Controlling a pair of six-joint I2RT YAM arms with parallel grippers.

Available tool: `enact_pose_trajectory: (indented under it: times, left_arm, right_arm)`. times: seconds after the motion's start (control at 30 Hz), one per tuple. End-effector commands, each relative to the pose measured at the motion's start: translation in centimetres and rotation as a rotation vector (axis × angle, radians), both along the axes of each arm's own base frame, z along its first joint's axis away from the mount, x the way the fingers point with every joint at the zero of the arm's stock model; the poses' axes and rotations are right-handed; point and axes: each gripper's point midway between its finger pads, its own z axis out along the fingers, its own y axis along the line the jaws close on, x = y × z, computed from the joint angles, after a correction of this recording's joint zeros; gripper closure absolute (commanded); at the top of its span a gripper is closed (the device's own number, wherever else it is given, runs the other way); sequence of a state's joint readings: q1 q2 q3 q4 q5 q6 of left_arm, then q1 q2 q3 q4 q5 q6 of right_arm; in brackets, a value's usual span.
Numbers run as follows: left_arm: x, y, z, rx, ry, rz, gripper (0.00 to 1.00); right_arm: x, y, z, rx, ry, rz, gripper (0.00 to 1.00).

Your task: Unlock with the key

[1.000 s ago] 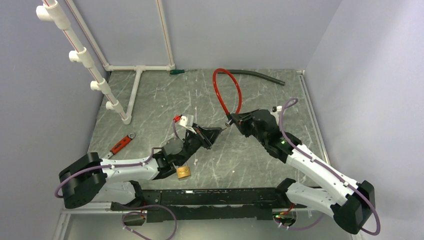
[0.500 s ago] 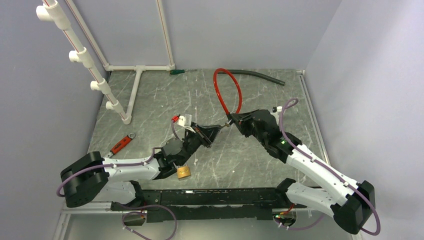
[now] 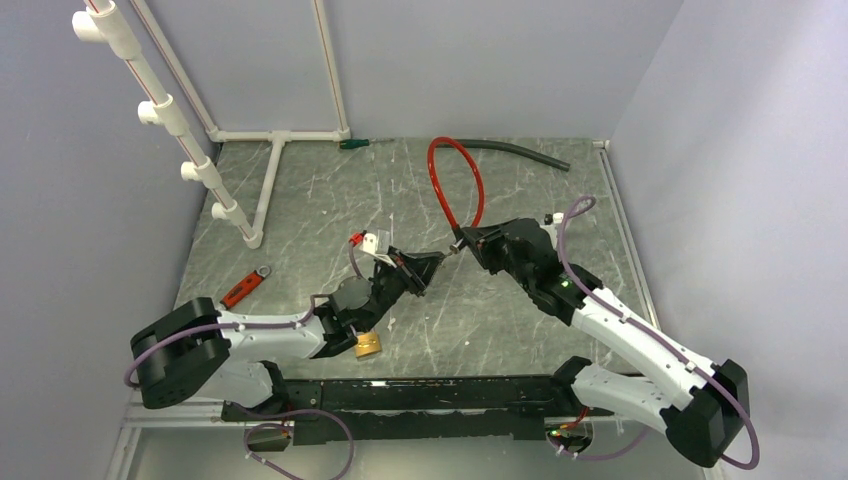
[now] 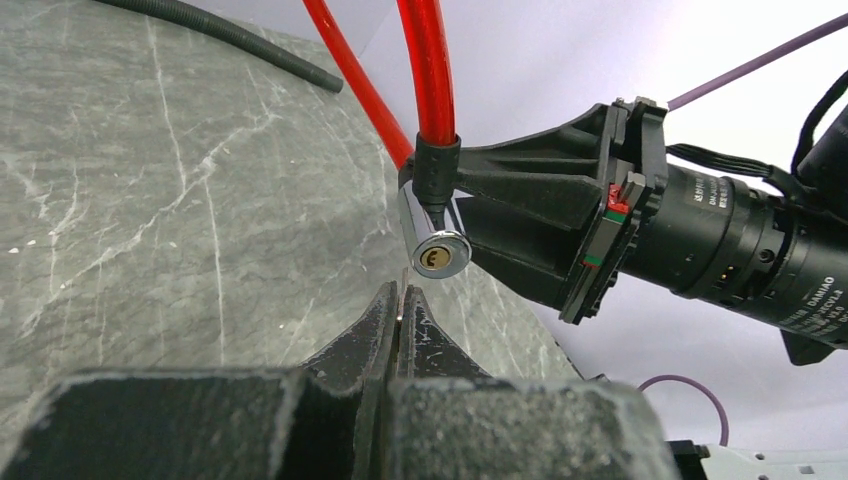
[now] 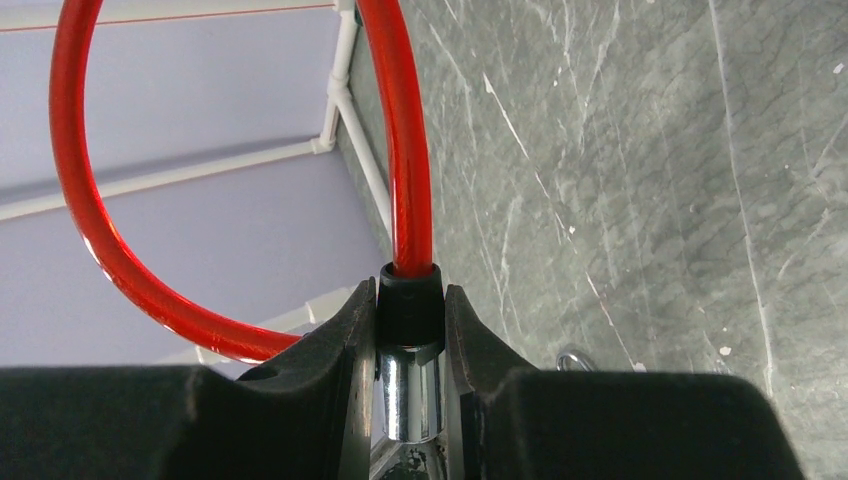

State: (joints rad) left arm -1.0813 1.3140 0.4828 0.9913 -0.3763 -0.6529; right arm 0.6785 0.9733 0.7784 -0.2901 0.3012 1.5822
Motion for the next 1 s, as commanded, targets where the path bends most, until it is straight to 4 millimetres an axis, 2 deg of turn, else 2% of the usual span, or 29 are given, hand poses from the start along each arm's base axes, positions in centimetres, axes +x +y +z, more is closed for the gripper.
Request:
enact_pose_trajectory:
  times: [0.0, 0.17, 0.43, 0.67, 0.97]
  left_arm:
    - [0.4, 0.2, 2.6, -0.063, -0.055, 0.030, 1.00]
    - [-0.1, 0.6, 3.6, -0.074, -0.069, 0.014, 1.00]
    - [-0.7, 1.5, 3.6, -0.065, -0.048, 0.007, 1.00]
    - [-0.5, -0.1, 2.9, -0.027, -0.064, -0.027, 1.00]
    - [0.0, 0.0, 3.2, -0.054, -0.070, 0.005, 1.00]
  right_arm:
    - [0.8, 1.0, 3.4, 0.091, -0.083, 0.008, 1.00]
    - [0.8, 0.5, 3.3, 0.074, -0.087, -0.013, 1.00]
    - [1.1, -0.6, 4.0, 0.056, -0.105, -0.067, 1.00]
    - [1.2, 0.2, 3.9, 0.067, -0.088, -0.042, 1.00]
    - [1.1, 0.2, 4.0, 0.077, -0.098, -0.048, 1.00]
